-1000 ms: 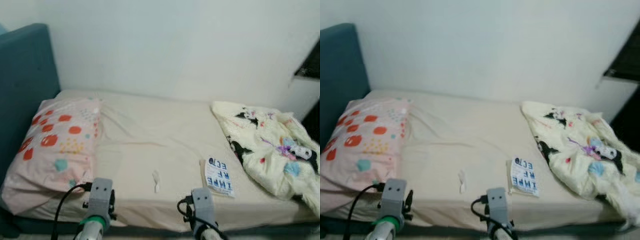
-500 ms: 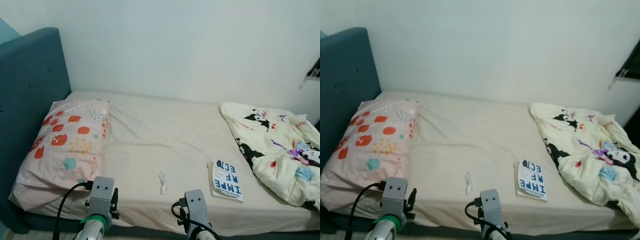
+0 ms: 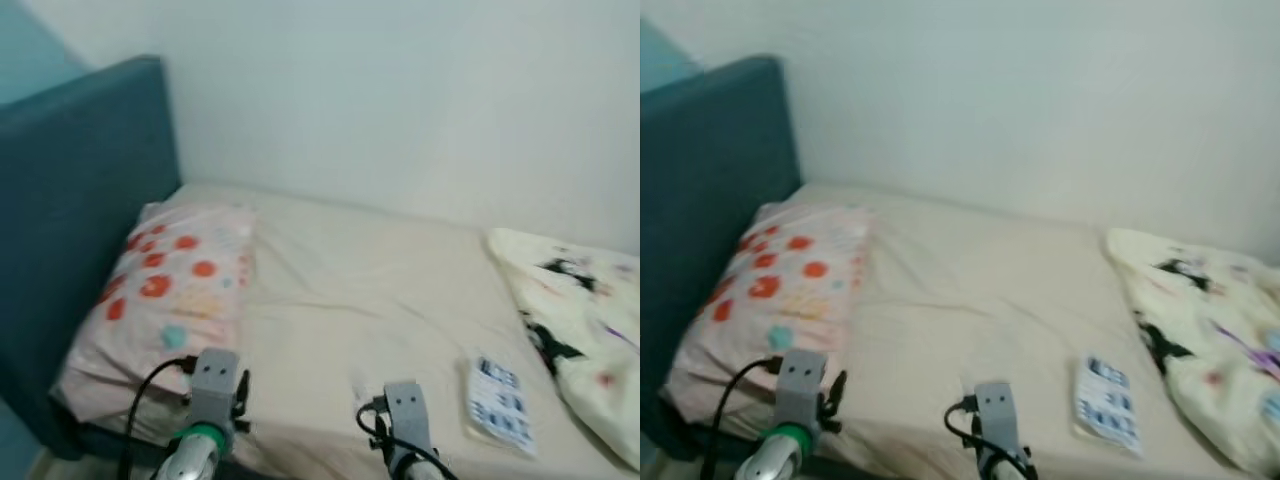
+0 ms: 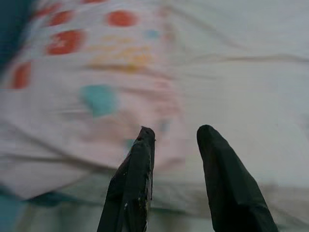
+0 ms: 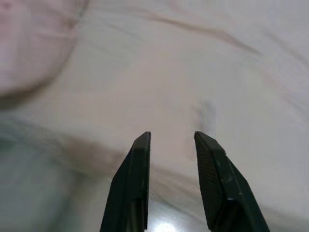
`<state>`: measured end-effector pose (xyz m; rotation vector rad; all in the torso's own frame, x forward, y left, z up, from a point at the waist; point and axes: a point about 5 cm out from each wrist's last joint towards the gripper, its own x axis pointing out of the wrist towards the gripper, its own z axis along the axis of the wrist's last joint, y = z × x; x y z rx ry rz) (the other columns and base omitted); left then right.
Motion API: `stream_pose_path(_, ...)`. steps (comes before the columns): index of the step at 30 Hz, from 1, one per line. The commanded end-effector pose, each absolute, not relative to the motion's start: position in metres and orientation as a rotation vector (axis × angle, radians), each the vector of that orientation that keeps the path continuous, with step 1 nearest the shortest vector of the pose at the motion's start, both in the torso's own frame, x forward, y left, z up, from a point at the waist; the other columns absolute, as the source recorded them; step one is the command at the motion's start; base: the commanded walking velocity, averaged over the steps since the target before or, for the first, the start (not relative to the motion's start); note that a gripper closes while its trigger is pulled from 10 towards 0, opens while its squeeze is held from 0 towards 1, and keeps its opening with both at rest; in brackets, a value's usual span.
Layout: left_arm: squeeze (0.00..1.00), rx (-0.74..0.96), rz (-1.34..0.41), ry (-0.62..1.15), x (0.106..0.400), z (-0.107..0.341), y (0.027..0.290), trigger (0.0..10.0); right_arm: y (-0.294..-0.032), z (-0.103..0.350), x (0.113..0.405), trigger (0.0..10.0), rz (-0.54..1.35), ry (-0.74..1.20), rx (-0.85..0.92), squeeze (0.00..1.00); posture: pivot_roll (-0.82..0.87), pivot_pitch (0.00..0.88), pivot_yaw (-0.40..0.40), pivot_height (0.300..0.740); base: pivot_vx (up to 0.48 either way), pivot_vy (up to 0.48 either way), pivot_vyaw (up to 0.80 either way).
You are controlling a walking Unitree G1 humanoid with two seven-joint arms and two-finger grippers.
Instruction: Clean up the room
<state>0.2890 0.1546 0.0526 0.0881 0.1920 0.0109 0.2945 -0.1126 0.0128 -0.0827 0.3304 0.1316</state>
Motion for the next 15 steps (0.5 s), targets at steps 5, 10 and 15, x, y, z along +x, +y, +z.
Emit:
stream_pose_path(5,0.00,0.074,-0.023,0.207,0.2879,0.0494,0.1421,10.0,-0.1275,0.0010,0.2852,10.0,0.088,0.381,-0.090,0.00,0.04,0.012,0.000,0.740,0.307,0.000,0.00)
stream_pose_path(10,0.00,0.105,-0.027,0.212,0.2884,0.0480,0.1397,10.0,-0.1279,0.0005,0.2845,10.0,0.085,0.382,-0.091,0.00,0.04,0.008,0.004,0.740,0.000,0.000,0.00)
stream_pose_path(15,0.00,0.112,-0.036,0.218,0.2886,0.0472,0.1385,10.0,-0.1283,0.0001,0.2843,10.0,0.081,0.382,-0.090,0.00,0.04,0.011,0.006,0.740,0.000,0.000,0.00)
